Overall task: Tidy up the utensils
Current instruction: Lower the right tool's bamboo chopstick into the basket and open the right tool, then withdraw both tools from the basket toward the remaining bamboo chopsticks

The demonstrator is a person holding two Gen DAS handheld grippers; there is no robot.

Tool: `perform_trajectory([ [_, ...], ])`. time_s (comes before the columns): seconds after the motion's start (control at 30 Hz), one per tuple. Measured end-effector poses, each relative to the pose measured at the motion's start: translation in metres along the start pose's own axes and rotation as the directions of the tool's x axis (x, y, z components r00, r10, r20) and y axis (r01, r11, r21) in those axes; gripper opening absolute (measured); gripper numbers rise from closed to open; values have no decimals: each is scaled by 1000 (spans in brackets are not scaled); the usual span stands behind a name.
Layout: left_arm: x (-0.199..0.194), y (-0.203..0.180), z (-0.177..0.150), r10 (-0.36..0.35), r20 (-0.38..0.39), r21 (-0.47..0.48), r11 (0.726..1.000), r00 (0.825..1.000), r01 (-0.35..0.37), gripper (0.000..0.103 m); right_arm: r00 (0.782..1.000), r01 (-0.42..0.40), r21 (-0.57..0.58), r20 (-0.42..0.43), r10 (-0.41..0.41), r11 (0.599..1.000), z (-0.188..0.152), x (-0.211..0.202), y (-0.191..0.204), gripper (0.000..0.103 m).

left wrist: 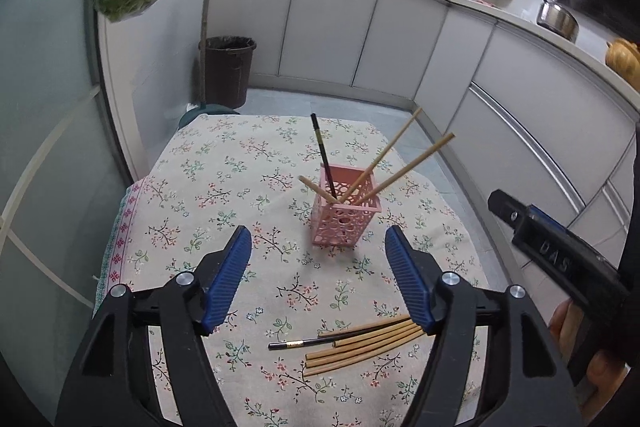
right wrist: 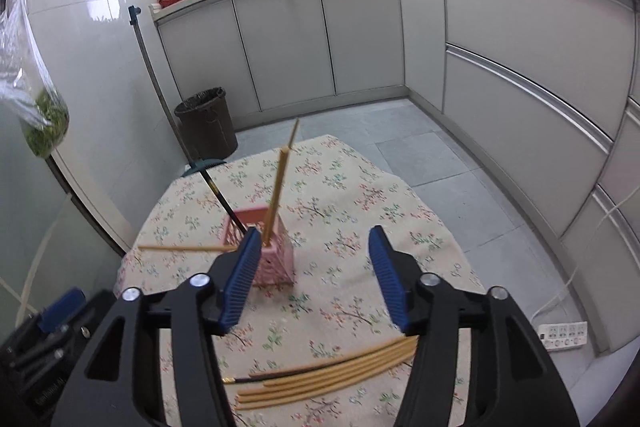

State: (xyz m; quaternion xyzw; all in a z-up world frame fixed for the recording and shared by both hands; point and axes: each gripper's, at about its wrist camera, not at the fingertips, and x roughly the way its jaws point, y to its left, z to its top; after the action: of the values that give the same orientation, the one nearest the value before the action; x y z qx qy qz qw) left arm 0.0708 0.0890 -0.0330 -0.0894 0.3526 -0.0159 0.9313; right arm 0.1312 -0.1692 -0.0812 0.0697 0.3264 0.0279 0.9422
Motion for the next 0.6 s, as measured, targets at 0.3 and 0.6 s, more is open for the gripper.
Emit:
perform_trajectory([
  [0.3, 3, -16, -10, -2, -3, 35, 999, 1000, 2, 80, 998, 65, -9, -21, -66, 998, -30, -5, -22, 75],
  [0.6, 9, -28, -24, -17, -29, 70, 997, 999, 19, 96, 997, 78, 41, -20, -77, 996, -46, -10, -38, 94],
])
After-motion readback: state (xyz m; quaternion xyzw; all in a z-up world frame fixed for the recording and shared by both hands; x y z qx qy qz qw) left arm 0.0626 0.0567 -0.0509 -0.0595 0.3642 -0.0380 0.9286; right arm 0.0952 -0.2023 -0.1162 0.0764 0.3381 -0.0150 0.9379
